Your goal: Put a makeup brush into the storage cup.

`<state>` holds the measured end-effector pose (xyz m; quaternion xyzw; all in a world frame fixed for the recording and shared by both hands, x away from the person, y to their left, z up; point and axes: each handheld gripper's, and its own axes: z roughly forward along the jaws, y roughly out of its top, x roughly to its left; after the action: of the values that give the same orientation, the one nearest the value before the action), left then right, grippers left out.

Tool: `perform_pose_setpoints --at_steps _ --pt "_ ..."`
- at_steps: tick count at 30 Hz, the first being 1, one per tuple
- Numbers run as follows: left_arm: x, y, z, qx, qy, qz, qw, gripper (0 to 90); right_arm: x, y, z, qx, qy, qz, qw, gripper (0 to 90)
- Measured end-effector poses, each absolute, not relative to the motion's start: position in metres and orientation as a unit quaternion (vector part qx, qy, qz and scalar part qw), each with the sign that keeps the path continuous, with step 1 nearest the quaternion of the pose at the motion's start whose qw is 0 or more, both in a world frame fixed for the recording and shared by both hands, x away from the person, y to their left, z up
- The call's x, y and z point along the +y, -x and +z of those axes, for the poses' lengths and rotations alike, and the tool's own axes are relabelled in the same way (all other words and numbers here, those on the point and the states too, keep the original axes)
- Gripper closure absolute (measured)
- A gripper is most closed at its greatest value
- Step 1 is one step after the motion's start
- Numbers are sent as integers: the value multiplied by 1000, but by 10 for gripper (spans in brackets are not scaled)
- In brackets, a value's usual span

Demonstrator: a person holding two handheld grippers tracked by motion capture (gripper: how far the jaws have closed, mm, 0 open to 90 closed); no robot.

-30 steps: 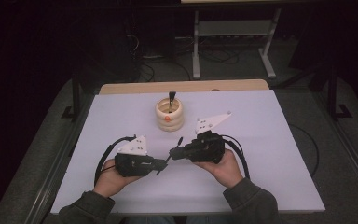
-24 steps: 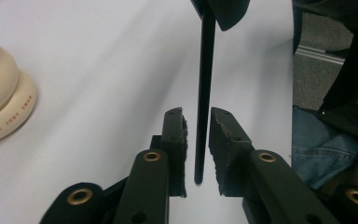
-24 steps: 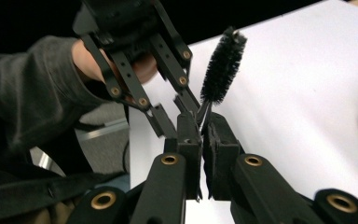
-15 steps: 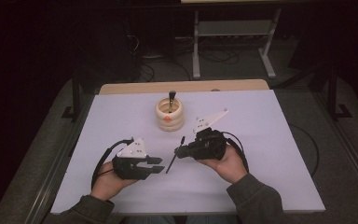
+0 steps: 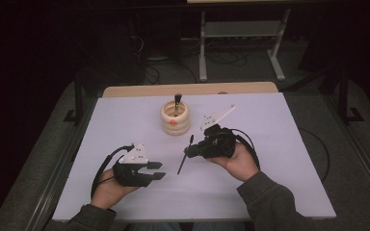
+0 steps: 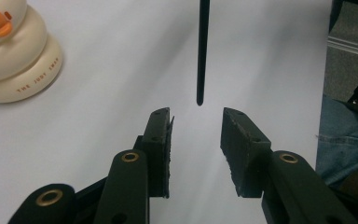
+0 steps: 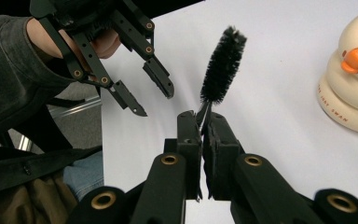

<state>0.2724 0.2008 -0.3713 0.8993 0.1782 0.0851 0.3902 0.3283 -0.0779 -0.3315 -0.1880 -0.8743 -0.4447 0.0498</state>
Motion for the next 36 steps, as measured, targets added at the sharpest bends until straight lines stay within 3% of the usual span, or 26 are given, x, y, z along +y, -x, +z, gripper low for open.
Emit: perform_pose_setpoints --at_steps 36 --pt "210 -270 -373 193 -896 95 389 585 -78 -364 -303 -887 189 -420 25 849"
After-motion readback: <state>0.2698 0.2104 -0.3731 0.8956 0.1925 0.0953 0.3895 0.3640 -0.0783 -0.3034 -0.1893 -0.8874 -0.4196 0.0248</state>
